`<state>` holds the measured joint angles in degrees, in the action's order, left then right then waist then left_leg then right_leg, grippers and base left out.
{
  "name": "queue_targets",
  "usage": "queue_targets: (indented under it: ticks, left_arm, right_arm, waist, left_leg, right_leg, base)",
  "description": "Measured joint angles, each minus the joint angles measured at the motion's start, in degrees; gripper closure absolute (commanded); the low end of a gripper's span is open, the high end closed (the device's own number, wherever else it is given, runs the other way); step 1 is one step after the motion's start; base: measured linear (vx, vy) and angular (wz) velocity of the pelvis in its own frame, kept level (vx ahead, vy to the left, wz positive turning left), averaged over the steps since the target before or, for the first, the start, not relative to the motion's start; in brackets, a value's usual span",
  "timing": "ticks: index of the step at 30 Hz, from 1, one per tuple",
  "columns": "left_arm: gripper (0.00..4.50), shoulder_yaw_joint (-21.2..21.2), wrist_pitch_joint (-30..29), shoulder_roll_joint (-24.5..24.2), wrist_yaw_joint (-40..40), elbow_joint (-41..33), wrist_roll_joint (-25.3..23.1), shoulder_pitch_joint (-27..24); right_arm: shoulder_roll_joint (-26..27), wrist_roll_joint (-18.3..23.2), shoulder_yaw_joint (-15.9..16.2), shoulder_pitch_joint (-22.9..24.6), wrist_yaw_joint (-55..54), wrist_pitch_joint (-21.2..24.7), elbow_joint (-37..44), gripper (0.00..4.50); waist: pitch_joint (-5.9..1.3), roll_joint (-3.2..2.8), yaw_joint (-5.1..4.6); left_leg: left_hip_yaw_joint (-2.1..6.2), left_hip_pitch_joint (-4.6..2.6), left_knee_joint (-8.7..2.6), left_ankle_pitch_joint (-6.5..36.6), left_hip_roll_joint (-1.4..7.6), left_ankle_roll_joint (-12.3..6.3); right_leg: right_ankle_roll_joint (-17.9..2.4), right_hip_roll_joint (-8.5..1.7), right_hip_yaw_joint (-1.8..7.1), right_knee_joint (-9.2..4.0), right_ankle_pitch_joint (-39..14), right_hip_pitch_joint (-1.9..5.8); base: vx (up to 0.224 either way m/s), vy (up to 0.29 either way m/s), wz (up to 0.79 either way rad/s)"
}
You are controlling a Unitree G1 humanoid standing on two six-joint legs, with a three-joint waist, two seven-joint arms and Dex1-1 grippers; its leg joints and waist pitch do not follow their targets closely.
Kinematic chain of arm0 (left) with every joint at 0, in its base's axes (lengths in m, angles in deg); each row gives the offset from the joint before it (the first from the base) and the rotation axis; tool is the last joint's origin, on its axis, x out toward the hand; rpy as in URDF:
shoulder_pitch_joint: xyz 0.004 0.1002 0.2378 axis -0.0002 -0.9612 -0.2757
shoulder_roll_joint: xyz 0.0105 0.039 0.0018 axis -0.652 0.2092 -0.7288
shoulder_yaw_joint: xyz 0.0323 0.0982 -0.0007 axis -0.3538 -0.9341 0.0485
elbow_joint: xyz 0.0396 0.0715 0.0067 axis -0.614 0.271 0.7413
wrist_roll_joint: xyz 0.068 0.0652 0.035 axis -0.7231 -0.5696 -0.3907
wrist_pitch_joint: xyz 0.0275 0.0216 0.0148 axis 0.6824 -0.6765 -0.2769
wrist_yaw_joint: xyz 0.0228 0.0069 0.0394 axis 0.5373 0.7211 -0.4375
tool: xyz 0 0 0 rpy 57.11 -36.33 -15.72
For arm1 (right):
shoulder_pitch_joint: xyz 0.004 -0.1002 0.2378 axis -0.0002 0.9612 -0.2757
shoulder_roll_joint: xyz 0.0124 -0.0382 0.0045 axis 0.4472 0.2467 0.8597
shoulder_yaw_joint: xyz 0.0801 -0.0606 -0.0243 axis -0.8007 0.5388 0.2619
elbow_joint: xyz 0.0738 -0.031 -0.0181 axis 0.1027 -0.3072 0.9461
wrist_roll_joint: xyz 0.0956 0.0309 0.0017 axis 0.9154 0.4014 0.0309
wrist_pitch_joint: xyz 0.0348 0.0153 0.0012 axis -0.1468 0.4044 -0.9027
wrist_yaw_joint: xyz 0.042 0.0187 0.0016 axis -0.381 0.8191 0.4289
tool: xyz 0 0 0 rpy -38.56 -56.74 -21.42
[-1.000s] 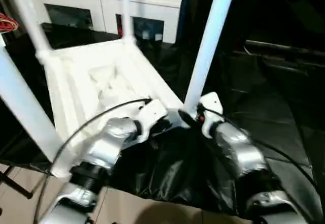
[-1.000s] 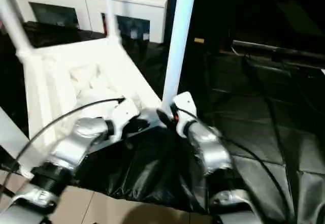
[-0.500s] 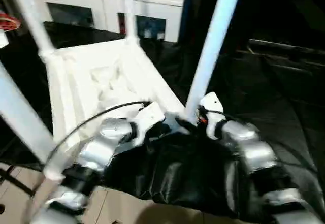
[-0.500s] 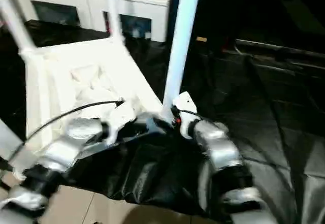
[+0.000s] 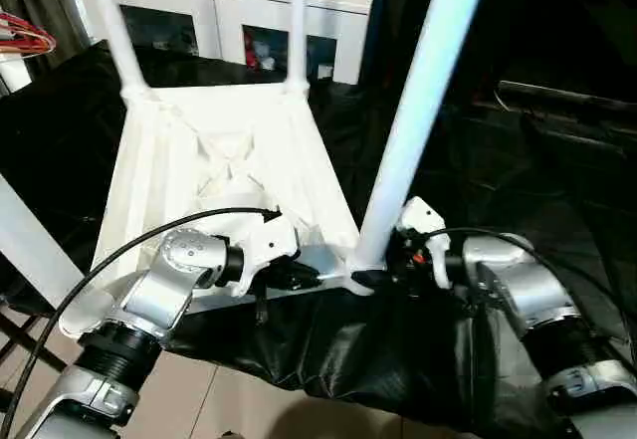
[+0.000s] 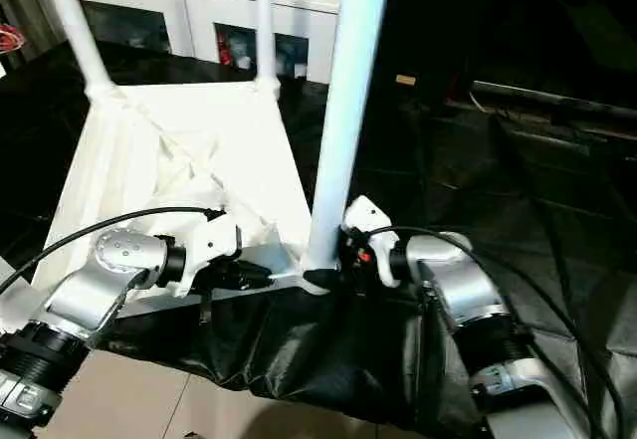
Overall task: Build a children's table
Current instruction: Rotate leg to tighten
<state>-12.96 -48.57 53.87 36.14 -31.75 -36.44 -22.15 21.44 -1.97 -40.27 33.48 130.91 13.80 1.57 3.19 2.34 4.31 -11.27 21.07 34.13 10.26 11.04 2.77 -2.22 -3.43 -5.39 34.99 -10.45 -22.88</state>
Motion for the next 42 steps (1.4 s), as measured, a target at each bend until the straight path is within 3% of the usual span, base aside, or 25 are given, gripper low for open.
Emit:
queue_targets:
  ticks: [11,18,25,32,35,42]
  left_arm:
    - [4.50,-0.1,0.5,0.3,0.2,0.1,0.5,-0.2]
    - [4.50,0.5,-0.1,5.4,-9.0,2.2,-2.3,0.0]
    - [4.50,1.4,-4.2,12.5,-22.1,5.6,-6.4,2.5]
    - [4.50,1.5,-5.0,14.1,-25.4,5.5,-7.7,2.6]
    - [4.50,1.5,-5.0,14.1,-25.2,5.2,-7.8,2.4]
    - [4.50,1.7,-2.5,11.9,-20.7,4.2,-6.1,1.3]
  right_arm:
    - [-0.3,0.0,0.4,0.5,0.8,0.0,1.3,1.76]
    - [3.4,-1.0,-2.6,1.7,-9.9,-0.2,0.2,1.78]
    - [14.3,-3.1,-8.4,1.0,-34.6,-0.5,-3.6,1.78]
    - [17.0,-5.3,-8.7,1.0,-41.3,-3.8,-4.9,1.78]
    - [17.0,-4.8,-8.7,1.2,-40.9,-4.2,-4.8,1.08]
    - [14.5,-4.2,-8.1,1.3,-32.3,-4.7,-4.2,0.59]
  waist:
    - [0.01,0.02,0.31]
    - [-0.01,0.05,0.40]
    - [-0.07,0.11,-1.55]
    - [-0.08,0.09,-1.87]
    - [-0.07,0.09,-1.92]
    - [-0.06,0.09,-1.93]
  left_leg:
    - [0.00,0.00,0.00,0.0,0.00,0.00]
    - [0.00,-0.08,0.10,0.0,0.01,0.02]
    - [0.01,-0.16,0.19,-0.1,0.01,0.05]
    - [0.01,-0.13,0.10,0.0,0.00,0.04]
    - [0.01,-0.12,0.10,0.0,0.00,0.04]
    - [0.00,0.02,-0.01,0.0,0.00,0.00]
  right_leg:
    - [0.0,0.00,0.00,0.00,0.0,-0.01]
    - [0.3,0.00,0.01,0.01,-0.1,0.05]
    - [0.3,0.00,0.01,0.01,-0.1,0.09]
    - [0.3,0.00,0.01,0.00,-0.1,0.07]
    - [0.3,0.00,0.01,-0.02,-0.1,0.06]
    - [0.1,0.00,0.00,-0.03,0.0,-0.06]
  base:
    - [0.000,0.000,0.00]
    - [0.000,0.000,0.00]
    - [0.000,0.000,0.00]
    - [0.000,0.000,0.00]
    - [0.000,0.000,0.00]
    - [0.000,0.000,0.00]
